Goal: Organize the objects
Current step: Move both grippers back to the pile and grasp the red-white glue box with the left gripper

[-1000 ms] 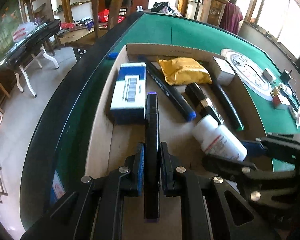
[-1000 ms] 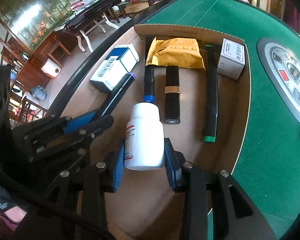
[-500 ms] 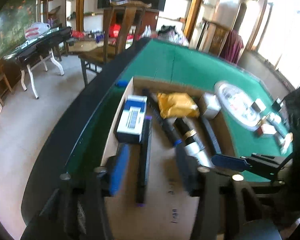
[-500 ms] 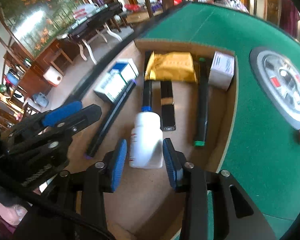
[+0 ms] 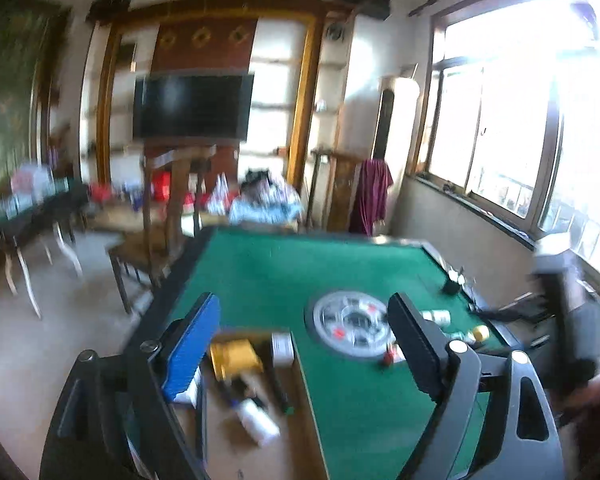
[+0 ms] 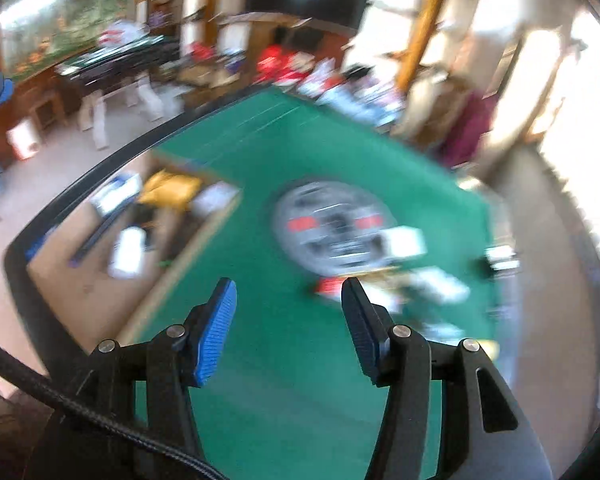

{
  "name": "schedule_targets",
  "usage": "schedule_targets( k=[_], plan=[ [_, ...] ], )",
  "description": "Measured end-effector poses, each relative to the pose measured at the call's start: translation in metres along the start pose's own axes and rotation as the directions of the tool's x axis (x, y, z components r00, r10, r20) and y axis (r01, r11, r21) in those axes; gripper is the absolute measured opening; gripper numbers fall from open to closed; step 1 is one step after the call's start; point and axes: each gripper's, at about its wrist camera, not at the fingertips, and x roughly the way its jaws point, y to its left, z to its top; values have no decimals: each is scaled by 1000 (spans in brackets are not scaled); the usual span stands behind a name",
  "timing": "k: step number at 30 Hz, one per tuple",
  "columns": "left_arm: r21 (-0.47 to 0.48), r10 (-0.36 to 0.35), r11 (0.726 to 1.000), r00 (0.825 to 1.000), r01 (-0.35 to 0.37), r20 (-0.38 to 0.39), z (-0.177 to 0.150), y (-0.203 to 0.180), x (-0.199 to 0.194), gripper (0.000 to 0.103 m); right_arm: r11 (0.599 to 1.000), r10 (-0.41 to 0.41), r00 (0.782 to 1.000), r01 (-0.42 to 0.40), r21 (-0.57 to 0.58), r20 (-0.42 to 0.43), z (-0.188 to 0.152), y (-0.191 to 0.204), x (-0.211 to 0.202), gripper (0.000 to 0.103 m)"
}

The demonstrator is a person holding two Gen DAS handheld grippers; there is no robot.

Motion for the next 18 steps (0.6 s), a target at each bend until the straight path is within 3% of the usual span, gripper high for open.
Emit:
schedule_targets(
  k=[2, 4, 5, 7, 8, 9, 10, 11, 12, 15, 17, 18],
  plan=[
    [25, -6, 1000, 1000, 5, 30, 27, -14, -2, 85, 994, -110, 991, 110, 9, 70, 16, -37, -41, 53],
    [56, -21, 998, 998, 18, 51, 58, -32, 1, 85, 954, -297, 944, 298, 11, 141, 42, -75, -82, 57],
    [80, -24, 997, 998, 19, 62, 76, -42, 4, 85, 921, -386, 905, 390, 13, 177, 51, -91, -101, 60],
    [140, -6, 990, 996, -7, 94, 106, -68, 13, 85, 832, -540, 794, 555, 30, 280, 70, -119, -139, 83],
    [172, 8, 985, 994, -27, 112, 118, -81, 19, 85, 786, -588, 725, 617, 43, 358, 75, -131, -156, 87],
    [199, 17, 979, 992, -41, 123, 128, -93, 26, 87, 773, -593, 691, 632, 53, 413, 77, -139, -165, 88],
    [228, 17, 973, 993, -44, 118, 137, -106, 37, 89, 789, -577, 696, 611, 69, 427, 77, -148, -168, 95],
    [249, 8, 968, 995, -33, 101, 141, -116, 49, 91, 819, -551, 730, 565, 97, 405, 77, -160, -166, 102],
    [260, -14, 966, 997, -6, 78, 140, -127, 65, 91, 858, -510, 786, 490, 151, 350, 74, -174, -153, 103],
    [260, -87, 961, 996, 91, -30, 110, -146, 105, 91, 937, -323, 907, 267, 227, 269, 45, -189, -95, 103],
    [256, -147, 949, 977, 183, -154, 73, -158, 143, 91, 950, -231, 946, 169, 261, 228, 14, -186, -43, 103],
    [255, -174, 939, 960, 229, -221, 48, -163, 166, 91, 949, -191, 960, 127, 287, 206, -6, -182, -11, 103]
  ],
)
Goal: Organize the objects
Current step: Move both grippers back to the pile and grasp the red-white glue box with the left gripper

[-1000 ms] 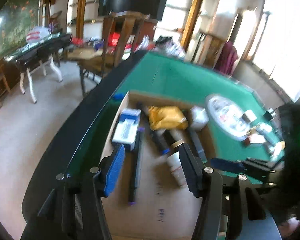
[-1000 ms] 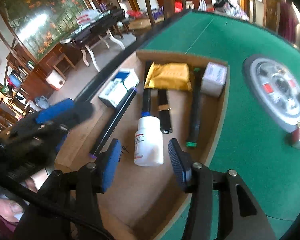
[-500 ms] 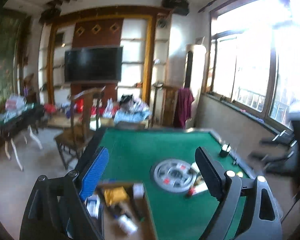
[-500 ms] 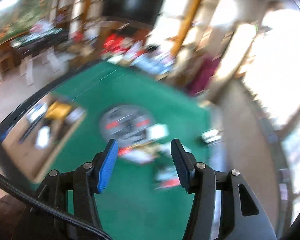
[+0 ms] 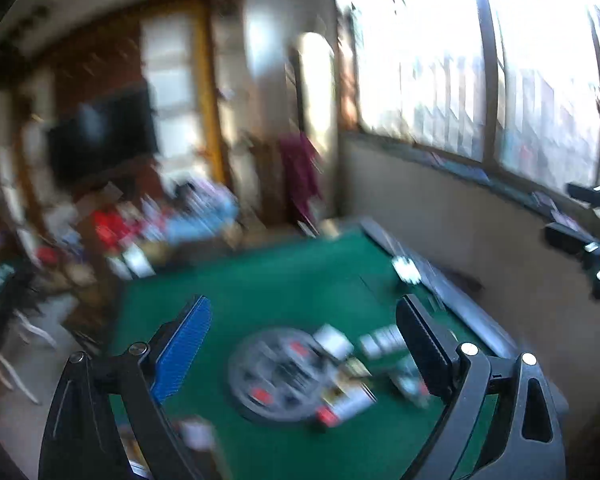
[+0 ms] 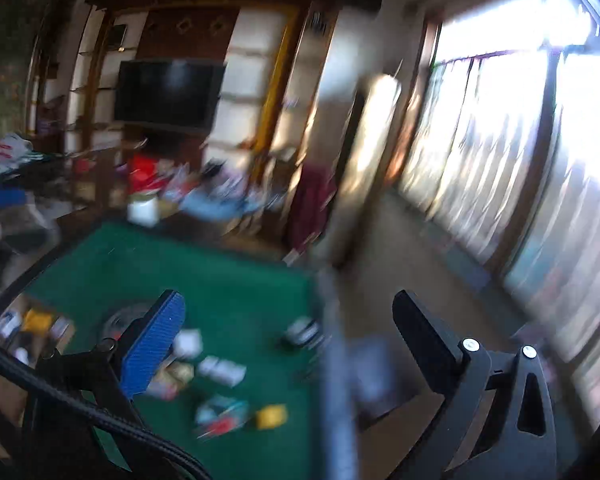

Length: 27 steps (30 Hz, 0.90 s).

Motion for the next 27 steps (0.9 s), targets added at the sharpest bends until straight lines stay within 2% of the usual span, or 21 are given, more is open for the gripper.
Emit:
schedule_targets(
  k=[4, 7, 9, 12, 15, 20, 22, 24, 27],
  plan=[
    [29, -82, 996, 984, 88, -160, -64, -21, 95, 90, 977, 158, 985, -146, 158, -67, -74, 5, 70, 103],
    [52, -88, 993, 967, 103, -239, -107, -31, 142, 90, 937, 230, 970, -198, 288, -83, -110, 6, 113, 103],
    [97, -78, 989, 960, 107, -271, -129, -47, 158, 90, 891, 297, 949, -234, 390, -107, -126, 1, 139, 103],
    [212, -33, 973, 961, 95, -276, -144, -62, 173, 90, 846, 344, 933, -261, 464, -104, -143, -5, 147, 103],
    [303, 19, 951, 961, 68, -277, -151, -73, 187, 90, 839, 353, 931, -268, 474, -99, -148, -7, 149, 103],
    [326, 50, 944, 949, 57, -312, -158, -80, 206, 90, 839, 360, 926, -267, 473, -116, -157, -7, 150, 103],
    [300, 37, 952, 946, 65, -322, -159, -82, 211, 80, 843, 361, 924, -266, 468, -125, -160, -4, 153, 103],
    [253, -14, 961, 931, 113, -365, -160, -82, 208, 43, 846, 365, 921, -268, 461, -134, -163, 1, 158, 103],
    [260, 21, 962, 924, 86, -382, -167, -88, 196, 25, 855, 366, 918, -266, 444, -154, -167, 9, 158, 103]
  ],
)
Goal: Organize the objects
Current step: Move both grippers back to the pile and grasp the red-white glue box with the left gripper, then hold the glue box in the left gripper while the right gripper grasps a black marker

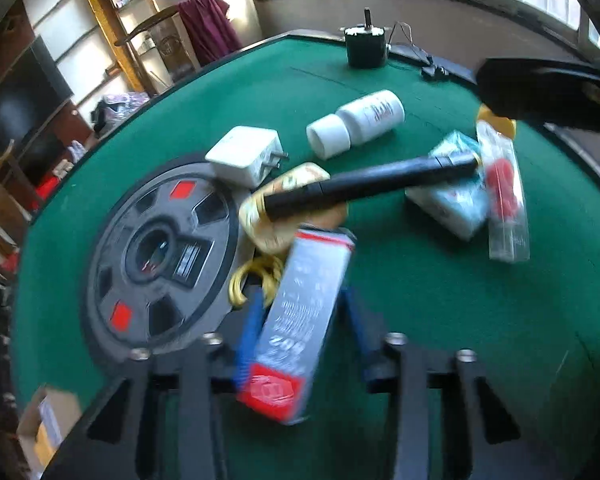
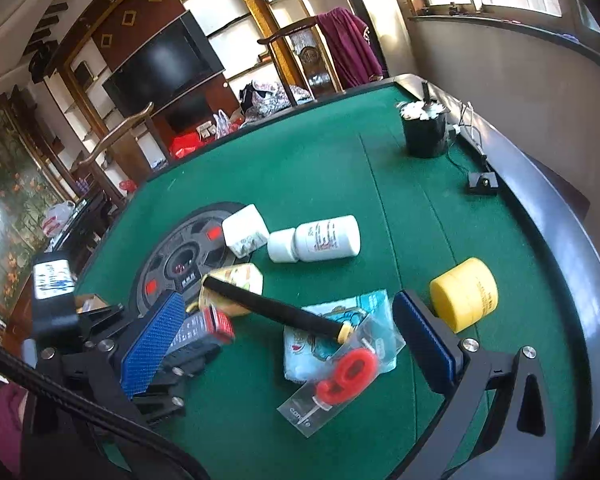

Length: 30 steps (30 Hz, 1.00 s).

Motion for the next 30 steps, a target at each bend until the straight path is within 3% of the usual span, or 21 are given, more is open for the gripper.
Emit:
schedule_targets(
  k=[2, 8, 13, 17, 20, 24, 30],
  plan=[
    [-11, 16, 1000, 1000, -16, -11, -9, -4, -10, 23, 1000, -15, 1000, 15, -20, -3, -4, 4, 1, 103],
    [-160, 17, 987, 1000, -17, -4, -44, 9, -50, 23, 997, -32, 999, 34, -64, 27, -11, 12, -2, 103],
    [-312, 22, 950, 1000, -17, 13, -78, 26, -78, 23, 997, -49, 998, 51, -64, 41, -12, 9, -2, 103],
    [-404, -19, 914, 999, 34, 43, -99, 36, -86, 23, 989, -108, 993, 112, -99, 49, -15, 13, 2, 103],
    [-431, -23, 901, 998, 47, 61, -109, 41, -93, 23, 980, -133, 991, 135, -149, 24, -12, 23, 3, 103],
    [-424, -9, 905, 997, 43, 81, -117, 39, -102, 23, 986, -62, 996, 51, -158, -68, 3, 36, 7, 103],
    [-442, -5, 896, 994, 53, 109, -129, 39, -111, 23, 988, -76, 976, 45, -150, -206, 19, 49, 36, 103]
  ],
)
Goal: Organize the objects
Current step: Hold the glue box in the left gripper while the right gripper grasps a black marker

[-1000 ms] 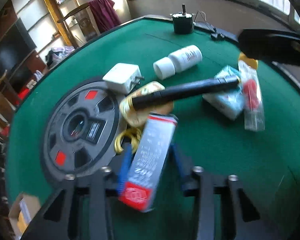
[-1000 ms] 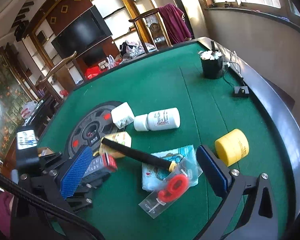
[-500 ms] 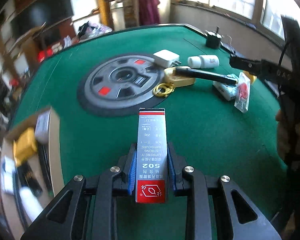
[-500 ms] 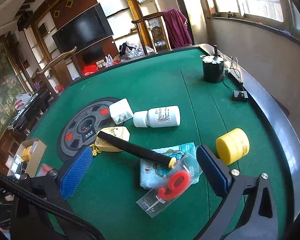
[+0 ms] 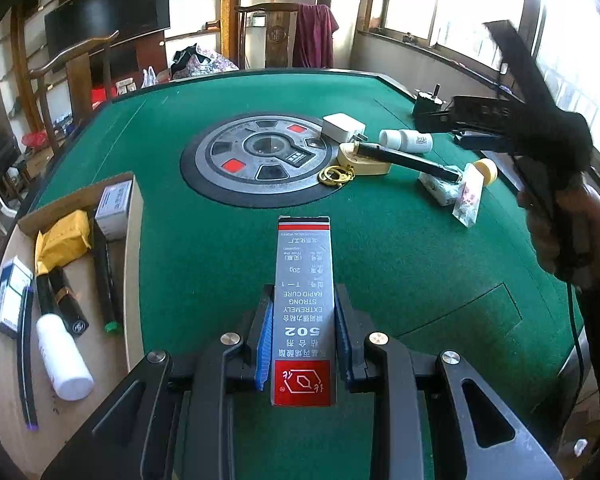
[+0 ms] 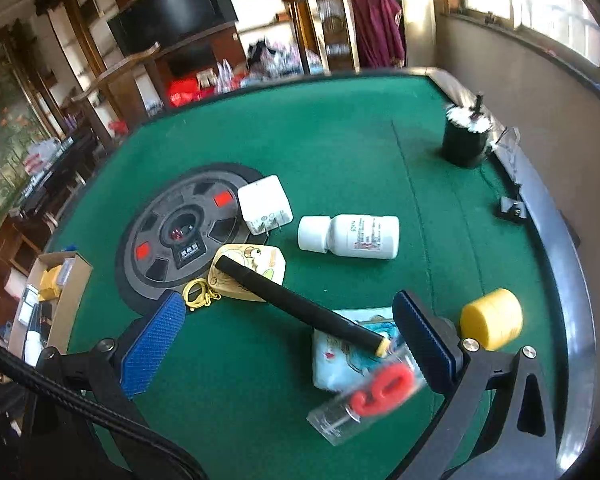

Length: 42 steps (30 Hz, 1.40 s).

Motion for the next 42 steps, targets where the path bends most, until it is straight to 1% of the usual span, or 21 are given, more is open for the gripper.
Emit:
schedule_targets(
  k=[2, 4, 6, 7, 9, 11, 12, 14, 16, 17, 21, 22, 24, 25, 26, 27, 29, 31, 33, 39, 42],
  plan=[
    [-10, 2, 1000, 1000, -2, 2, -2, 4, -1, 23, 999, 51, 996, -50, 8, -72, -4, 6, 9, 103],
    [-19, 0, 1000, 1000, 0, 4, -3, 9, -4, 23, 989, 150, 976, -146, 36, -157, -14, 11, 14, 103],
    [-18, 5, 1000, 1000, -5, 6, -3, 13, -6, 23, 944, 329, 915, -316, 91, -234, -29, 18, 11, 102],
    [-17, 5, 1000, 1000, -4, 9, -4, 14, -7, 23, 930, 368, 901, -357, 89, -229, -33, 21, 3, 102],
    [-13, 11, 1000, 1000, -11, 11, -4, 16, -7, 23, 942, 334, 928, -332, 38, -164, -37, 22, -20, 102],
    [-18, 6, 1000, 1000, -6, 7, -4, 17, -4, 23, 981, 191, 978, -193, -11, -85, -33, 18, -37, 102],
    [-24, 1, 1000, 1000, -1, 6, -4, 18, -4, 23, 991, 127, 990, -128, -32, -54, -29, 16, -40, 102],
    [-34, -6, 999, 1000, 7, 8, -4, 19, -3, 23, 998, 21, 1000, -22, -59, -23, -17, 15, -35, 102],
    [-41, -10, 999, 1000, 10, 9, -5, 18, -4, 23, 998, -21, 1000, 21, -56, -7, -6, 11, -25, 102],
    [-42, -13, 999, 1000, 14, 7, -5, 17, -4, 23, 999, -18, 1000, 18, -49, -14, 1, 8, -17, 102],
    [-34, -12, 999, 1000, 12, 1, -4, 14, -4, 23, 1000, 11, 990, -8, 23, -142, 12, -3, 27, 100],
    [-32, -13, 999, 1000, 13, 1, -4, 14, -4, 23, 997, 69, 979, -60, 51, -194, 8, -2, 34, 96],
    [-24, -15, 1000, 1000, 15, 1, -2, 12, -3, 23, 963, 267, 927, -250, 96, -263, -3, 8, 35, 94],
    [-17, -14, 1000, 1000, 14, 0, -2, 11, -1, 23, 947, 321, 907, -309, 89, -271, -7, 14, 29, 94],
    [-12, -12, 1000, 1000, 12, -3, -1, 10, 1, 23, 946, 322, 909, -317, 61, -265, -9, 20, 21, 94],
    [-8, -12, 1000, 1000, 12, -8, -1, 9, 4, 23, 963, 263, 932, -268, 12, -249, -11, 28, 11, 94],
    [-13, -16, 1000, 1000, 15, -19, 0, 10, 9, 23, 985, 156, 959, -168, -34, -237, -15, 35, 4, 94],
    [-25, -21, 999, 999, 21, -27, -1, 11, 13, 23, 994, 42, 977, -62, -91, -208, -20, 45, 1, 94],
    [-31, -20, 999, 999, 19, -36, -2, 10, 17, 23, 991, -41, 981, 16, -131, -189, -27, 55, 6, 94],
    [-22, -11, 1000, 998, 10, -57, -6, 4, 25, 23, 984, -91, 985, 66, -167, -146, -39, 88, 28, 88],
    [-30, -10, 1000, 998, 9, -57, -9, 5, 24, 23, 975, -103, 983, 70, -209, -151, -40, 108, 41, 83]
  ],
)
